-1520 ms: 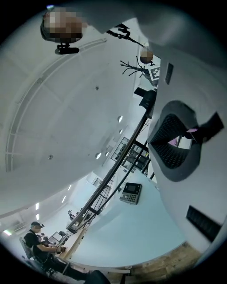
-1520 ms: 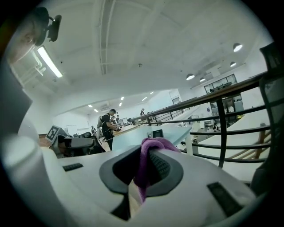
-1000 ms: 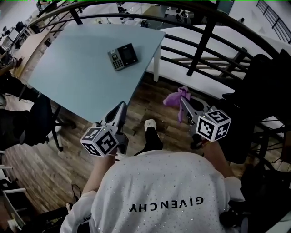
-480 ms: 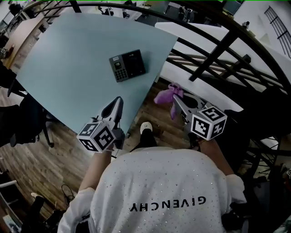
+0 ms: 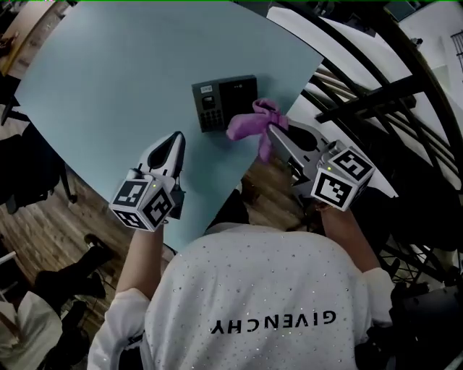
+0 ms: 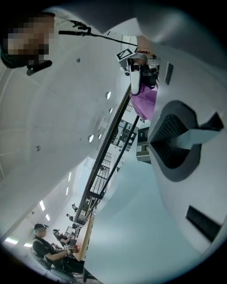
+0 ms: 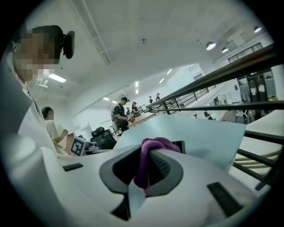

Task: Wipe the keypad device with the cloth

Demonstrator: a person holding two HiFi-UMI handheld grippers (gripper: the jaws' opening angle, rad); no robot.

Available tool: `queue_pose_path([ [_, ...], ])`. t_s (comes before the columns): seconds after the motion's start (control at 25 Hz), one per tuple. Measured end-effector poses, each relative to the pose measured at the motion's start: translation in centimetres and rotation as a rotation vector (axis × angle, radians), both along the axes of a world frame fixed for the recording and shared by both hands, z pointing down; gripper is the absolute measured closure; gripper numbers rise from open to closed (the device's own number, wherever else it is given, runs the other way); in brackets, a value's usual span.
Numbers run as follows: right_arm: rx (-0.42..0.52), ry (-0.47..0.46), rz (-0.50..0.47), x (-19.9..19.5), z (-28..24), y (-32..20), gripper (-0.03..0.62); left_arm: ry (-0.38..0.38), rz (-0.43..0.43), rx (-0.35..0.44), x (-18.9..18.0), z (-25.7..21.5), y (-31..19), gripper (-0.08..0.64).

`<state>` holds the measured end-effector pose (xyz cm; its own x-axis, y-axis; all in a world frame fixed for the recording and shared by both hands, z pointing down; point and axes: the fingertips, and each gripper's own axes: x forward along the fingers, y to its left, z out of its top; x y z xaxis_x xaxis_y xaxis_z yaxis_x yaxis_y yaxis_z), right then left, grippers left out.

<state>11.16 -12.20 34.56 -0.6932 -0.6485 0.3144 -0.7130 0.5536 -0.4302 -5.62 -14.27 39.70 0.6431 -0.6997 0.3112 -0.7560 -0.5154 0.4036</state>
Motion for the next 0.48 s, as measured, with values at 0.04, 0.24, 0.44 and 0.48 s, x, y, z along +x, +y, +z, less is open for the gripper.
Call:
queue_pose_path([
  [0.04, -0.001, -0.002, -0.026, -0.7, -0.1, -0.8, 0.568, 0.005, -0.008, -0.001, -0.2, -0.1, -0.7, 0.558],
  [0.24, 0.031, 0.055, -0.167, -4.4, 0.1, -3.9, 0.568, 0.111, -0.14, 0.104, -2.3, -2.7, -4.5, 0.558],
  [0.44, 0.028, 0.133, -0.29, -8.0, 1.9, -4.9, 0.568, 0.133, -0.143, 0.06, -3.0, -0.7, -5.8, 0.558],
  [0.48, 0.025, 0.142, -0.307, -8.6, 2.2, -5.2, 0.568, 0.128, -0.132, 0.046, -2.9, -0.1, -6.1, 0.558],
])
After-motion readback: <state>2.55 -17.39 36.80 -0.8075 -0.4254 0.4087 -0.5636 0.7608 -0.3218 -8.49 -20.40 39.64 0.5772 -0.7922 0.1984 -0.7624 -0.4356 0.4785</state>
